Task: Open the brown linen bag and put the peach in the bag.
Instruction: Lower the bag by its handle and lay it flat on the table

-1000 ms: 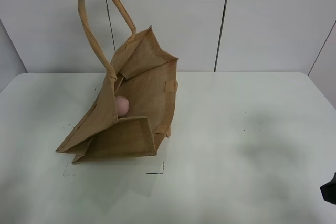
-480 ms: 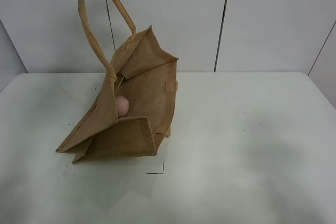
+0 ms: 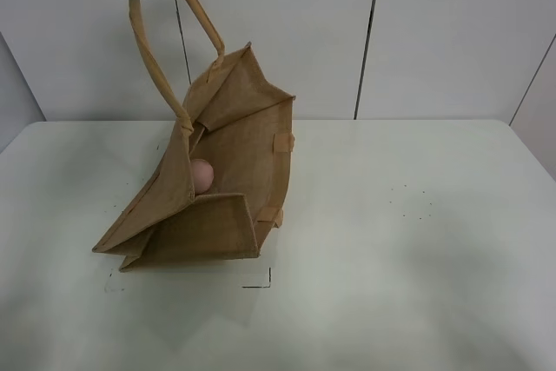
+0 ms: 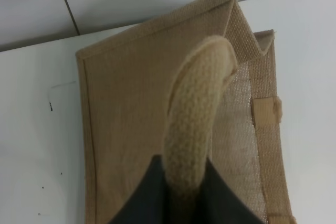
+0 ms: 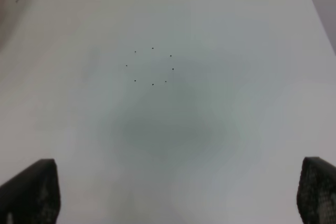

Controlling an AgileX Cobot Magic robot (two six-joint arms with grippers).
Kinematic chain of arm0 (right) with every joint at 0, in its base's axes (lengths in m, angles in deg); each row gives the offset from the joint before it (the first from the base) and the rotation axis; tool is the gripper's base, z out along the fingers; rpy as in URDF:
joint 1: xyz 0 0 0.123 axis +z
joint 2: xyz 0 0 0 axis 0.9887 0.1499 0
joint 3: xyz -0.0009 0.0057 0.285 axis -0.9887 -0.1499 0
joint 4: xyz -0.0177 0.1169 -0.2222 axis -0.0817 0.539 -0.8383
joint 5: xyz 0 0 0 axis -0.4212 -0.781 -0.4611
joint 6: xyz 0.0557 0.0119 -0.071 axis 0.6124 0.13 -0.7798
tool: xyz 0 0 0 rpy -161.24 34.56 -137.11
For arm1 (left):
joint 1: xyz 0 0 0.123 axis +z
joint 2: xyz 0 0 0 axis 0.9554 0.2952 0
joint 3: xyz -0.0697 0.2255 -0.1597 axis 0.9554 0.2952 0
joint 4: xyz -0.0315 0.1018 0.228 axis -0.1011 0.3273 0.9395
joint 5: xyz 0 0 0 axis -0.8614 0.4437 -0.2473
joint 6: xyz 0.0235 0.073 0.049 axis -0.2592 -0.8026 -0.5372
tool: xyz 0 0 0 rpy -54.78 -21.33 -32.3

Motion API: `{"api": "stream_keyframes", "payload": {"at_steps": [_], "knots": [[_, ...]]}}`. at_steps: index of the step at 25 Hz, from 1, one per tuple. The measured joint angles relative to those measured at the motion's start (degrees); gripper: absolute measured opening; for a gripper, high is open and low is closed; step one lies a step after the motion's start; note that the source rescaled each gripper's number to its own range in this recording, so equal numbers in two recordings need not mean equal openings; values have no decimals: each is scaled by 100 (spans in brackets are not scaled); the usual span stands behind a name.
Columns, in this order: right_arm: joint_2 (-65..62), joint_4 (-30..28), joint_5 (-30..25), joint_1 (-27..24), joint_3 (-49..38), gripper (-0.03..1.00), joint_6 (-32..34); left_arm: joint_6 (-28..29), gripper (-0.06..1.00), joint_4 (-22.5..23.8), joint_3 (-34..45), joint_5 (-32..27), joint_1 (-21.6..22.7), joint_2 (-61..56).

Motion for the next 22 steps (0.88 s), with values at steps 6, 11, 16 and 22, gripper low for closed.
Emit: {"api": "stream_keyframes", "payload": {"at_steps": [6, 11, 16, 22], "knots": [[0, 18, 0, 0, 0, 100, 0, 0, 0, -44, 120, 0, 0, 227], [0, 18, 0, 0, 0, 100, 0, -7, 0, -273, 440, 10, 0, 906], [0, 20, 0, 0, 0, 100, 0, -7, 0, -539, 504, 42, 0, 1698], [0, 26, 0, 0, 0, 100, 0, -139, 0, -625, 504, 69, 0, 2459]]}}
